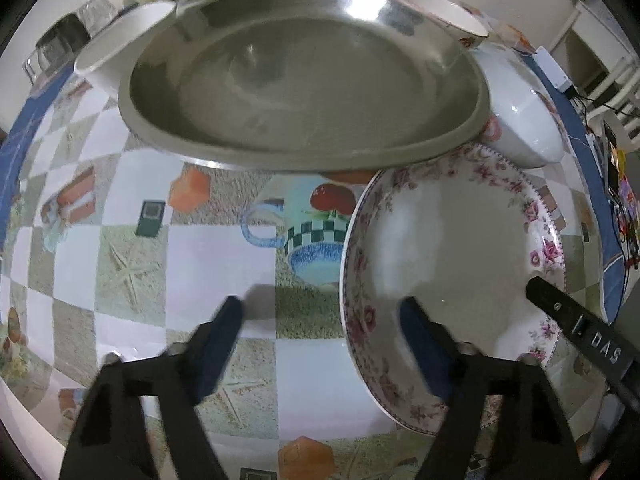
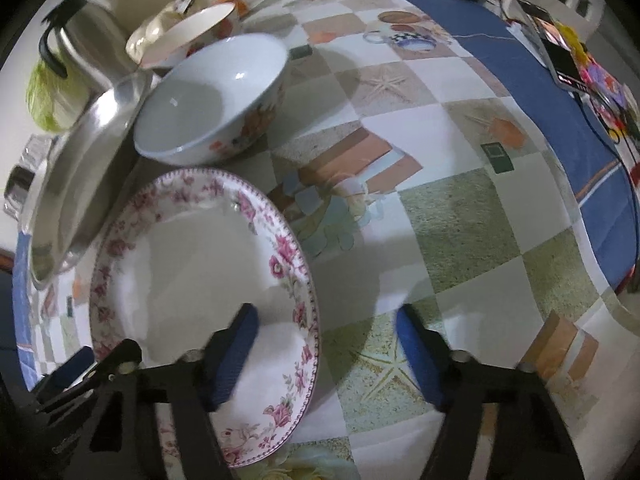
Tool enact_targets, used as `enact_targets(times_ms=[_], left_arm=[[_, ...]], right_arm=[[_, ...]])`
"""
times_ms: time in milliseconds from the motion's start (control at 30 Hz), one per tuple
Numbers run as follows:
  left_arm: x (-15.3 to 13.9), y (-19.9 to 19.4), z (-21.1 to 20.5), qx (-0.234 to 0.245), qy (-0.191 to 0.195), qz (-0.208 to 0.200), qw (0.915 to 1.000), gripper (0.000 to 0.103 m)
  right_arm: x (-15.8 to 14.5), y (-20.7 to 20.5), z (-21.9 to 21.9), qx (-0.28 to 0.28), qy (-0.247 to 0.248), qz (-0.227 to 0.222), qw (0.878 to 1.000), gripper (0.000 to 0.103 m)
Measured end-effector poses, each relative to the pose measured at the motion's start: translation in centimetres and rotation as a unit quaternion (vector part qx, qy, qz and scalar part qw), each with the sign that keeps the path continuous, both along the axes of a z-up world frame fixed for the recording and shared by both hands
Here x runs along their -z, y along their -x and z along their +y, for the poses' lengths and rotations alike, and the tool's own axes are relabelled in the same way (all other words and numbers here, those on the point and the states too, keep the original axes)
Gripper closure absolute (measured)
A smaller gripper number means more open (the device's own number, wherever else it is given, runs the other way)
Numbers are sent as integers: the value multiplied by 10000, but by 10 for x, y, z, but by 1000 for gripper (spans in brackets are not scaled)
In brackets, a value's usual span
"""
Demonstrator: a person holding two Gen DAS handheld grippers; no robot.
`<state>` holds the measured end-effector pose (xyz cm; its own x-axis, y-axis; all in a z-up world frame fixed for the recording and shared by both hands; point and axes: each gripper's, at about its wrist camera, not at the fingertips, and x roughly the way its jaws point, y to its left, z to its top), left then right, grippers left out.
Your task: Organize plates and bowls
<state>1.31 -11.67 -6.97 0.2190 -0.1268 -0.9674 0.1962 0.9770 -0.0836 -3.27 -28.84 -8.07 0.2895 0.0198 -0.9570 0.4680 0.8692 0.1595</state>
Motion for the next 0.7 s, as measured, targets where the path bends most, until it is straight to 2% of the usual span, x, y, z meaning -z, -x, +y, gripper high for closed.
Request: enact_targets(times_ms=[33, 100, 167, 400, 533, 633, 700], left_arm=[[-1, 0, -1, 47, 4, -16, 10000, 30], [-3, 1, -3, 111, 48, 19, 9999, 33], [-3, 0, -3, 138, 123, 41, 9998, 50], [-11, -1, 0, 188, 574, 67, 9981, 77], [-21, 4, -6, 318, 433, -93, 9985, 77], [-26, 4, -5, 275, 568, -76, 9980, 77], [-28, 2, 1, 242, 682, -75, 9974, 77]], right_arm=[[-1, 2, -3, 39, -90, -43, 9999, 56], [-2, 3, -7, 78, -272, -108, 9995, 64], [-1, 5, -11, 66, -382, -157, 9991, 73], [-2, 3, -3, -43, -523, -203, 9984, 86], [-6, 5, -1, -101, -444, -215, 9987, 87], [-10, 8, -1, -73, -528, -308, 9981, 87], [-26, 12, -3, -88, -539, -389, 9978, 87]])
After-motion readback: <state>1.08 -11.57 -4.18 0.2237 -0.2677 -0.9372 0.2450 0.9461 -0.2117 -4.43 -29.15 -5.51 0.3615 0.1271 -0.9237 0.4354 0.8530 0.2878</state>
